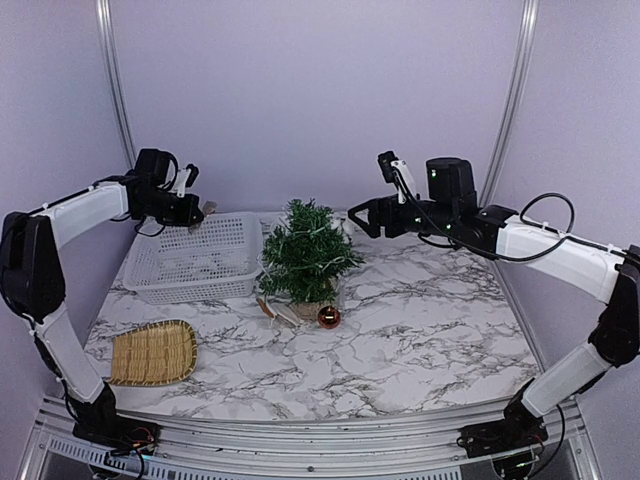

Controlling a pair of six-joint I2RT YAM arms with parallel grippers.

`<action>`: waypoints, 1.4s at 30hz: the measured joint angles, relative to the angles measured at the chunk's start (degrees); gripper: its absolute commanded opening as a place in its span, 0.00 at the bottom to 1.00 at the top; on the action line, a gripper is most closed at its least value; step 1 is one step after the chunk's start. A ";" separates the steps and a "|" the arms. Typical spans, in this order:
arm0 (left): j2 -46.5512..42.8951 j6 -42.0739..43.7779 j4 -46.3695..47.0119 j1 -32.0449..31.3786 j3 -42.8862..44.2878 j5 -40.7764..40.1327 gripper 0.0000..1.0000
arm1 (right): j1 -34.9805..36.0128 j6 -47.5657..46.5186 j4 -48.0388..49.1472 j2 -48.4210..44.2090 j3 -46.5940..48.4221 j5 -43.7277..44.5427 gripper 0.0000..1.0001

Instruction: Decorate the small christmas tree

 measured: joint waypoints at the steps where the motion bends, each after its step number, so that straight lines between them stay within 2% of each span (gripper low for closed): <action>1: -1.95 -3.02 0.11 -0.28 -0.24 -0.07 0.00 | 0.00 0.02 0.00 -0.09 0.00 0.09 0.83; 8: -12.00 -23.89 1.42 -4.04 -3.26 -1.46 0.00 | -0.11 0.48 0.00 -1.16 -0.07 0.17 0.84; 17: -19.61 -41.70 1.40 -18.32 -5.75 -3.96 0.00 | -0.22 2.82 0.39 -5.38 -3.04 0.59 0.87; 29: -14.80 -47.89 6.78 -26.12 -6.60 -1.49 0.00 | -0.22 4.96 0.48 -9.70 -6.25 0.79 0.92; 42: -7.52 -48.04 7.96 -26.84 -5.38 3.37 0.00 | -0.22 6.05 0.48 -11.65 -7.63 1.18 0.95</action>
